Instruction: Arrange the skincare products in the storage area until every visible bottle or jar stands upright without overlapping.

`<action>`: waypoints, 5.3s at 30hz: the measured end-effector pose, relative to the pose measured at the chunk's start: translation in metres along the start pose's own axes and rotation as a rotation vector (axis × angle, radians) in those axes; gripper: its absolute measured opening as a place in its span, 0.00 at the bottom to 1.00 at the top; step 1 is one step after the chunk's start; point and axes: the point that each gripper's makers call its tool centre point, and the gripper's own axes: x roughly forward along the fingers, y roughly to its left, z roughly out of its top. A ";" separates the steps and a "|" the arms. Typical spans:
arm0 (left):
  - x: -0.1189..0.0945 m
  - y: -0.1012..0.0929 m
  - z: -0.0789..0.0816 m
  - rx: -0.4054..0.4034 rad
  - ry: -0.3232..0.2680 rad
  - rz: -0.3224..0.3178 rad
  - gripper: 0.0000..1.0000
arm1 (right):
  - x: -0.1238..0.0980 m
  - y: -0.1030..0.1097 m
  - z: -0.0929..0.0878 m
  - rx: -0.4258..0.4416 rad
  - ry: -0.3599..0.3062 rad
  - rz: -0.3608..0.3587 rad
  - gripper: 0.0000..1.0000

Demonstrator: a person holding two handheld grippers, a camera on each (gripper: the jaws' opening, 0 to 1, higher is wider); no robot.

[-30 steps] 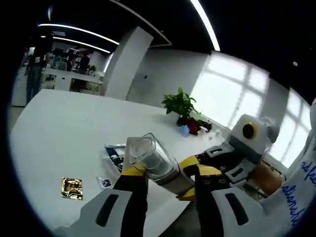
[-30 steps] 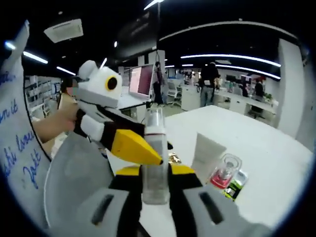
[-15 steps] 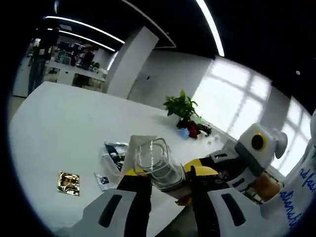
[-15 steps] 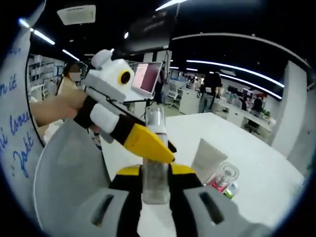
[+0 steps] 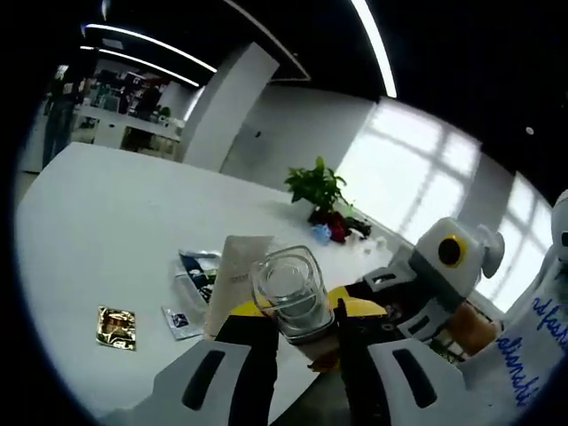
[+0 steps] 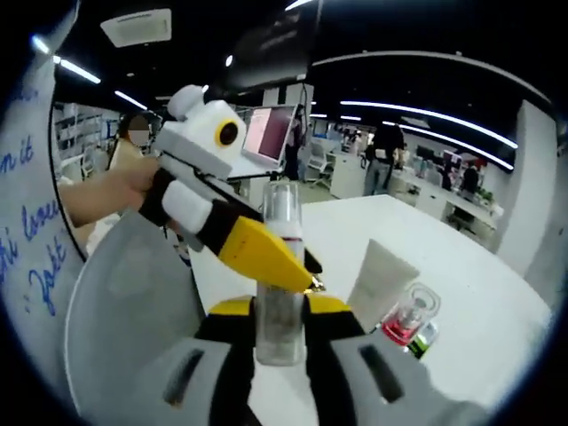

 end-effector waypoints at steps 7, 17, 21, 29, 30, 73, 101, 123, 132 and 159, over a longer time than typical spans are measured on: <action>-0.005 -0.011 -0.003 0.093 0.055 -0.099 0.20 | -0.002 0.004 -0.002 0.043 -0.018 0.048 0.22; -0.010 -0.024 -0.012 0.216 0.139 -0.191 0.19 | -0.002 0.009 -0.010 0.063 0.005 0.100 0.25; -0.013 -0.029 -0.017 0.267 0.181 -0.236 0.19 | -0.003 0.015 -0.011 0.052 0.019 0.134 0.26; -0.015 -0.036 -0.021 0.348 0.238 -0.309 0.19 | -0.002 0.026 -0.012 0.036 0.042 0.202 0.26; -0.016 -0.036 -0.021 0.354 0.245 -0.318 0.19 | -0.002 0.027 -0.011 0.034 0.046 0.213 0.26; -0.006 -0.028 -0.023 0.393 0.317 -0.419 0.20 | -0.001 0.026 -0.021 0.142 0.090 0.246 0.21; 0.009 0.001 0.010 0.100 0.032 -0.078 0.27 | 0.003 -0.015 -0.048 0.135 0.159 -0.063 0.21; 0.005 -0.025 -0.005 0.308 0.162 -0.203 0.18 | 0.003 -0.001 -0.054 -0.017 0.213 0.032 0.23; -0.001 -0.042 -0.021 0.472 0.302 -0.340 0.18 | 0.004 0.017 -0.054 -0.101 0.226 0.135 0.27; 0.020 -0.018 -0.031 0.582 0.431 -0.324 0.18 | 0.016 0.004 -0.064 -0.007 0.221 0.190 0.23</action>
